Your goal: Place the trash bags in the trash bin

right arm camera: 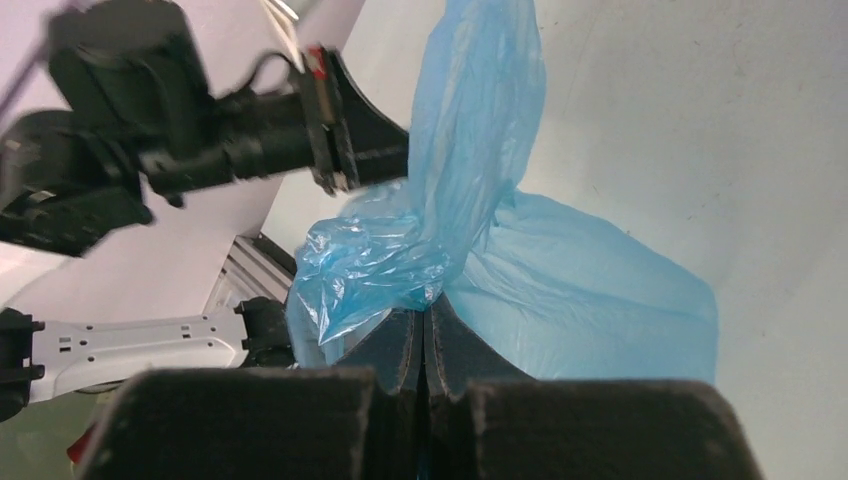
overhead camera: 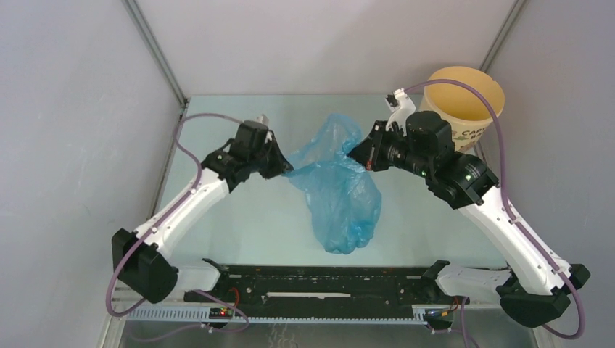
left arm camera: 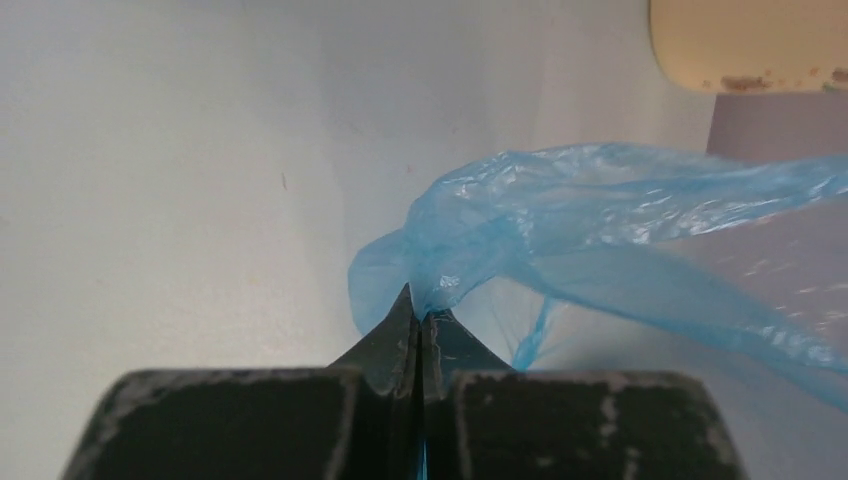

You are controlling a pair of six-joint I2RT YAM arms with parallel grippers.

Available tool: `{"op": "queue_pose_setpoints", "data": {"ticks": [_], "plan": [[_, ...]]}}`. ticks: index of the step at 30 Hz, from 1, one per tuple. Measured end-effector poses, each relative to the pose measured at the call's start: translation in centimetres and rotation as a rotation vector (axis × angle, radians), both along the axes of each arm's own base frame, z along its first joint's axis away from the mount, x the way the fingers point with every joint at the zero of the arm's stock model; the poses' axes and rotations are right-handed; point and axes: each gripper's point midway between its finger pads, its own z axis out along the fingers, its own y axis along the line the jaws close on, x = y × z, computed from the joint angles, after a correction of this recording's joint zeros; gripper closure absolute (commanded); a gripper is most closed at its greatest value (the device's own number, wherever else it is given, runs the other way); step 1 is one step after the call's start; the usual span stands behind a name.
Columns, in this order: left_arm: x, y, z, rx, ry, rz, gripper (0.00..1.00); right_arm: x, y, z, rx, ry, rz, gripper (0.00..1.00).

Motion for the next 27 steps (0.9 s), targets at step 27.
{"op": "queue_pose_setpoints", "data": {"ticks": [27], "plan": [[-6.9,12.0,12.6,0.120,-0.339,0.203,1.00,2.3,3.9,-6.0,-0.080,0.228,0.126,0.95]]}}
